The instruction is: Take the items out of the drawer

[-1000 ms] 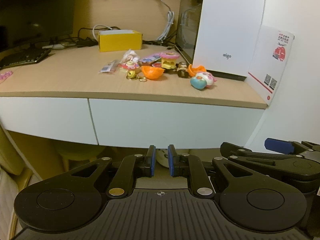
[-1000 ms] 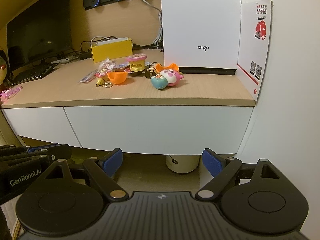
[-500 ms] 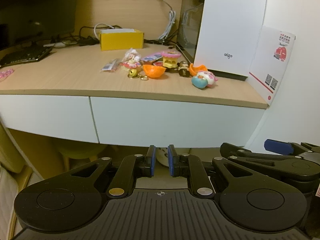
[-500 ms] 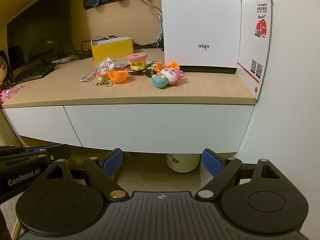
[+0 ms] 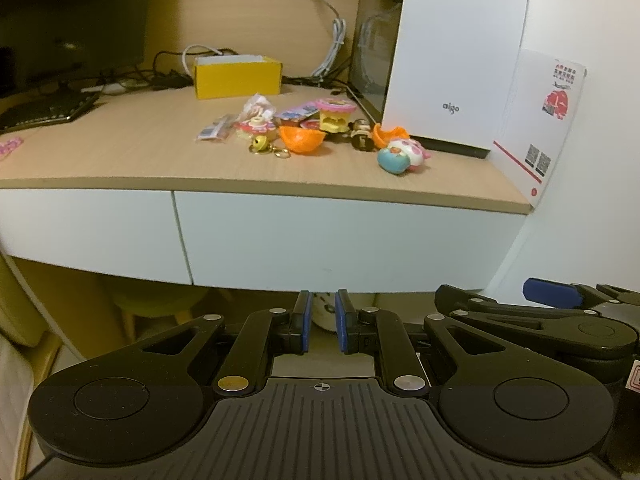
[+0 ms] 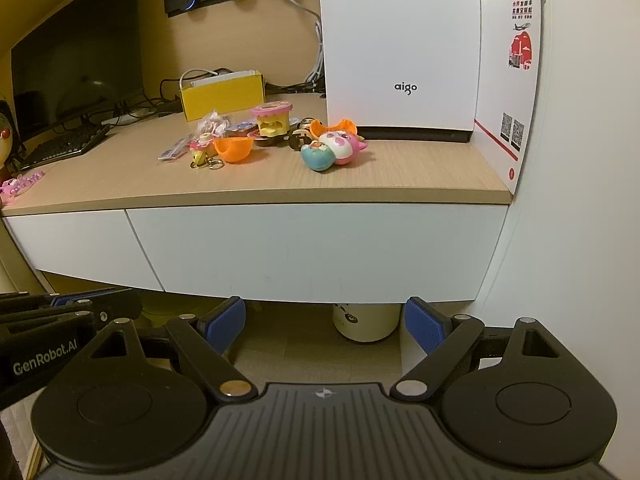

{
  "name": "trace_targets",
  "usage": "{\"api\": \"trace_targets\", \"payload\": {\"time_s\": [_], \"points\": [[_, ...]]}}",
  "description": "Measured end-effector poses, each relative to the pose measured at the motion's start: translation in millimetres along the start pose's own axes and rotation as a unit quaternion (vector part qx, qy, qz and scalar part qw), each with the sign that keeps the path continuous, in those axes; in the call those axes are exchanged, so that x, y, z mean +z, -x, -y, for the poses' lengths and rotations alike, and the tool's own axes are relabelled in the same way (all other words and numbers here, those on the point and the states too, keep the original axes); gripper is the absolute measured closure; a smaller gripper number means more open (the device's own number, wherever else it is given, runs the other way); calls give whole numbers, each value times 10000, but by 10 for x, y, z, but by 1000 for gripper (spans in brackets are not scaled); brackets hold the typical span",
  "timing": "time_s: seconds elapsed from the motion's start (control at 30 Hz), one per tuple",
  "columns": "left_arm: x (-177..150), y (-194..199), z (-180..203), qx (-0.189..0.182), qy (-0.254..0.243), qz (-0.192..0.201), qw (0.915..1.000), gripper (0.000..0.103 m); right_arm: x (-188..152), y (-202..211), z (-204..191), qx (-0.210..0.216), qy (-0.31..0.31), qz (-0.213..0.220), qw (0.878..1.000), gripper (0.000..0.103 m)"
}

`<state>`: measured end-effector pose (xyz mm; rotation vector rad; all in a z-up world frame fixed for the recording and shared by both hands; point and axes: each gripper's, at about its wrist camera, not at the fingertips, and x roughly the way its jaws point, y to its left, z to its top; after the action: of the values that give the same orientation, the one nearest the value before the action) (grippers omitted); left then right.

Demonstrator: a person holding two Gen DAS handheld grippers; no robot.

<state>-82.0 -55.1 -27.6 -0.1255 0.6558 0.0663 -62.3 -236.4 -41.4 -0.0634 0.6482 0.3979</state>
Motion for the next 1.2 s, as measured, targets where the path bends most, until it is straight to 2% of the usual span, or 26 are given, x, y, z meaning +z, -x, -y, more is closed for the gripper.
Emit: {"api": "trace_targets", "payload": {"time_s": [1.2], "points": [[8,-149,17,-113,-35,-93,9999,88,-37,-124,36,-12,53,-177,9998,15]]}}
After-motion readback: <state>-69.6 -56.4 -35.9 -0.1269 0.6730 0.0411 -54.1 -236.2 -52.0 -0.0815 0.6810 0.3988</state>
